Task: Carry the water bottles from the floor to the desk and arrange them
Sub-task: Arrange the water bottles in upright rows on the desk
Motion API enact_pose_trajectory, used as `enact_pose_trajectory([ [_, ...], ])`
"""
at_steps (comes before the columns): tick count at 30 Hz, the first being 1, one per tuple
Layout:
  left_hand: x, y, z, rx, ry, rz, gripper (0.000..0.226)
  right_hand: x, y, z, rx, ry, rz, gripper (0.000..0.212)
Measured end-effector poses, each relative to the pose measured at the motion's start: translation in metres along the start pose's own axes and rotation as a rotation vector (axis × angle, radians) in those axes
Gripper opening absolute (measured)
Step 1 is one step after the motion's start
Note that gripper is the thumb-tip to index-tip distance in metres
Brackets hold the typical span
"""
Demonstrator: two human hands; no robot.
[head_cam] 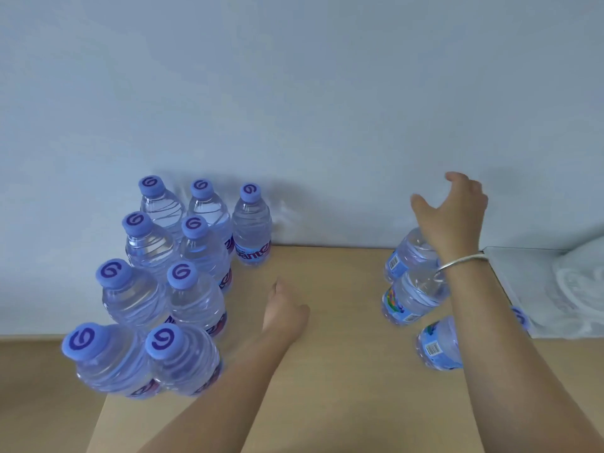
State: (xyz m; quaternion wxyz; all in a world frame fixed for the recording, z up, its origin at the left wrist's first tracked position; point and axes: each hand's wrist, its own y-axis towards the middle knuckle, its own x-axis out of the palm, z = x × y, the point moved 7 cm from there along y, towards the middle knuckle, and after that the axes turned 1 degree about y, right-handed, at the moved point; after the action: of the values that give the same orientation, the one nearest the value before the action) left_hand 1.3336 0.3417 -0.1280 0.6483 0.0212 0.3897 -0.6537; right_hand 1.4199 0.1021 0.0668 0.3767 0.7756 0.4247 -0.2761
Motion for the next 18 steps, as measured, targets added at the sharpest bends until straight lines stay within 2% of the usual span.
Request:
enact_pose_trajectory([
  [1, 0.002, -0.004, 0.001, 0.019, 0.026, -0.017, 0.075, -0.006, 0.005, 0.016, 0.076, -0.055, -0.018, 0.065],
  [3, 0.005, -0.011, 0.004, 0.04, 0.053, -0.035, 0.078, -0.004, 0.006, 0.042, 0.271, -0.009, -0.137, 0.067],
  [5, 0.007, -0.018, 0.008, 0.05, 0.023, -0.041, 0.079, 0.006, 0.003, 0.057, 0.387, 0.122, -0.245, 0.045],
  [6, 0.007, -0.021, 0.01, 0.063, -0.008, -0.046, 0.079, 0.011, 0.003, 0.06, 0.398, 0.149, -0.268, 0.034],
  [9, 0.004, -0.025, 0.013, 0.108, -0.074, -0.055, 0.078, 0.019, 0.003, 0.065, 0.38, 0.161, -0.326, 0.043],
  [18, -0.014, -0.034, 0.026, 0.156, -0.044, 0.006, 0.071, 0.011, 0.007, 0.06, 0.295, -0.014, -0.309, 0.042],
])
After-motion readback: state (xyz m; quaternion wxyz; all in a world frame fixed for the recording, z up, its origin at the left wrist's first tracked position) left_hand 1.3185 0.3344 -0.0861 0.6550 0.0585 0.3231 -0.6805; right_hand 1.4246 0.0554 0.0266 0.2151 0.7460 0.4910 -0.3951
